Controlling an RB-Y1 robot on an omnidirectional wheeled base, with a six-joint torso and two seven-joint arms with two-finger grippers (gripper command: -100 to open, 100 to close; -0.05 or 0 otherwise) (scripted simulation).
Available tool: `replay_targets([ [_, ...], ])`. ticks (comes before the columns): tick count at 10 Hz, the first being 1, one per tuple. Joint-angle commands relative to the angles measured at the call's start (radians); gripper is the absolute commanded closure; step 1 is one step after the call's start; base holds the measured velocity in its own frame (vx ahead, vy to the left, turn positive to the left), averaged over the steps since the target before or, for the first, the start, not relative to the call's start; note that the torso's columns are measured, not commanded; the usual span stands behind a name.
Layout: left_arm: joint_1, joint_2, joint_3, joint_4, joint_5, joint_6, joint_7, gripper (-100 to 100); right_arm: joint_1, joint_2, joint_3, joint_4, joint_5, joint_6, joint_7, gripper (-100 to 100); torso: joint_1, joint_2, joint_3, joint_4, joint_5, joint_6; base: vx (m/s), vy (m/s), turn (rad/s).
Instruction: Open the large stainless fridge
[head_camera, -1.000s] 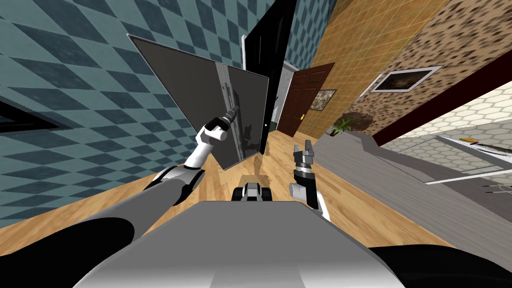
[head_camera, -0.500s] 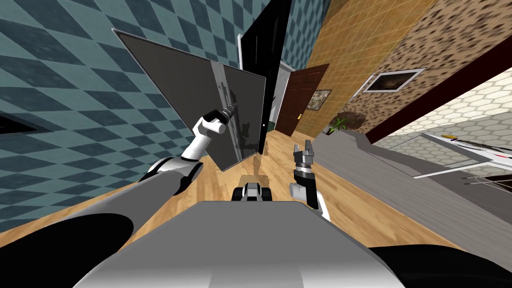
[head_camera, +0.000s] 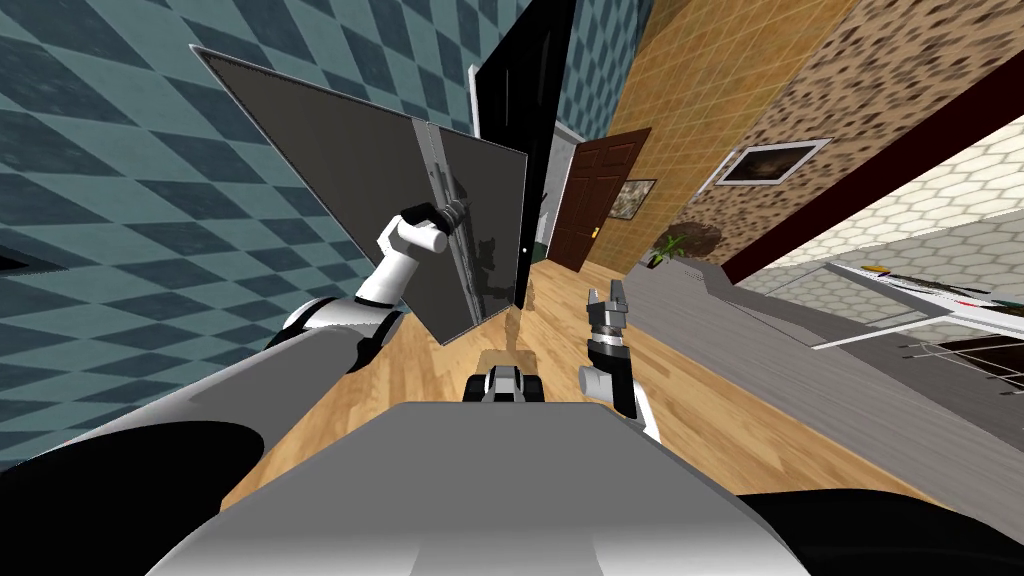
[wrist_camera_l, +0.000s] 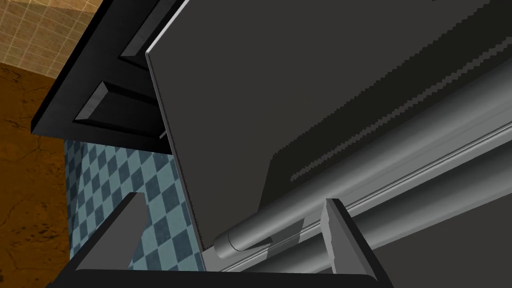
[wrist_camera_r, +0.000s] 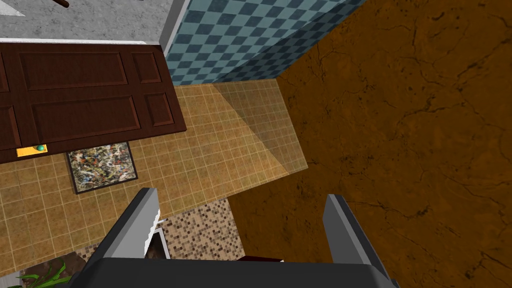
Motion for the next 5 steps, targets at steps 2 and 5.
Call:
replay_targets([
  [2, -0.104, 0.062, -0.021, 0.102, 0.025, 0.071, -0.019, -100, 0.000, 0.000, 0.000, 0.000, 0.000, 0.000, 0.000, 0, 0.000, 0.000, 0.000, 0.000, 0.000, 0.000, 0.023, -0.007, -0.047],
  [5, -0.186, 0.112, -0.040, 0.198, 0.042, 0.125, -0.033, -100, 0.000, 0.000, 0.000, 0.000, 0.000, 0.000, 0.000, 0, 0.000, 0.000, 0.000, 0.000, 0.000, 0.000, 0.029, -0.007, -0.051],
])
